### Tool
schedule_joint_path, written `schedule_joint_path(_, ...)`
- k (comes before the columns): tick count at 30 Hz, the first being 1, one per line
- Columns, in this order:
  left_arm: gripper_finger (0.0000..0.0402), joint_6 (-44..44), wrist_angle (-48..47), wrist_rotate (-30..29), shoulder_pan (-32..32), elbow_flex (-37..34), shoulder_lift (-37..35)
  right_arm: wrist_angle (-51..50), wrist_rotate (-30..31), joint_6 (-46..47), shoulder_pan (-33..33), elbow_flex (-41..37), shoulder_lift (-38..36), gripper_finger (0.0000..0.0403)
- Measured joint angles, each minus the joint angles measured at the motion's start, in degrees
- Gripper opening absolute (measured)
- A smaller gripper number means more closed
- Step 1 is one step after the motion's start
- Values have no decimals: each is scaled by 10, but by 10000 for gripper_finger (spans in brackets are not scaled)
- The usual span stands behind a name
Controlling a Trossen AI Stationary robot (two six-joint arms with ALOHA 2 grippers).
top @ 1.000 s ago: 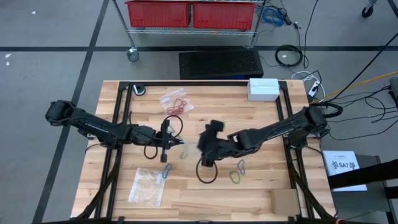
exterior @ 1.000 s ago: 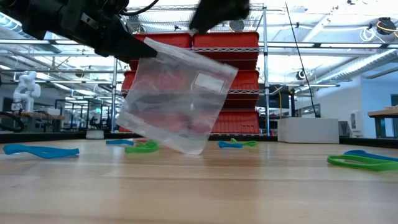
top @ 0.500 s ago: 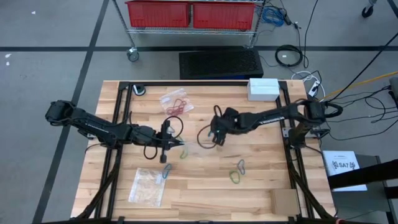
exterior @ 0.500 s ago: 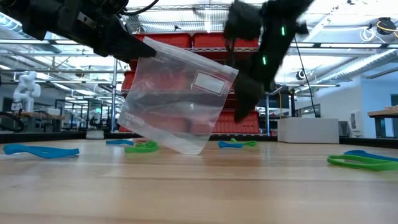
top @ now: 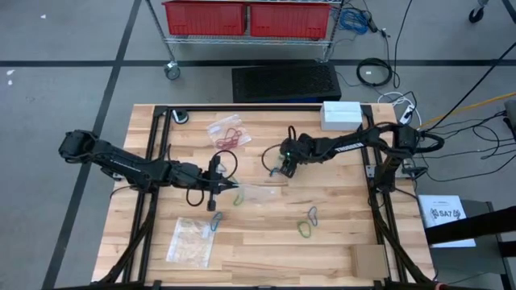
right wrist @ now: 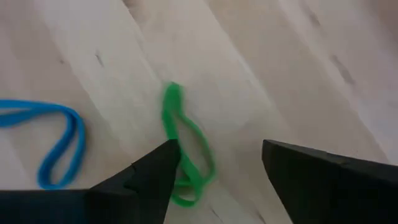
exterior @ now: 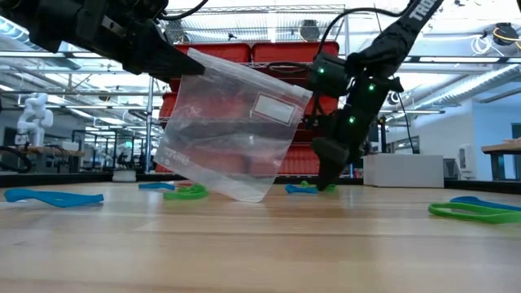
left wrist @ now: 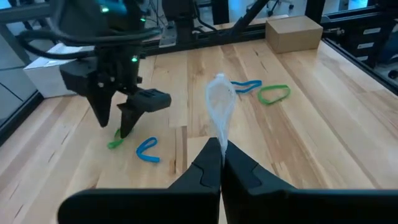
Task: Sort rubber bands
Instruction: Put the green rubber band into the zip bag
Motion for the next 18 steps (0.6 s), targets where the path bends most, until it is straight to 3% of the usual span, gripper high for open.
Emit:
schedule_joint_path(4, 0, 0, 0, 2, 0, 0, 0, 12, -50, 0, -9, 1, 10, 187)
schedule_joint_path(10, 0, 0, -1, 2, 0, 0, 0, 10, -63, -13, 16, -2, -8, 25)
schedule_joint_path(14, 0, 0, -1, 2, 0, 0, 0, 5, -67, -6, 46, -3, -43, 14)
schedule_joint_path(18, 0, 0, -4, -5, 0, 0, 0, 2, -1, 3, 94, -3, -89, 3)
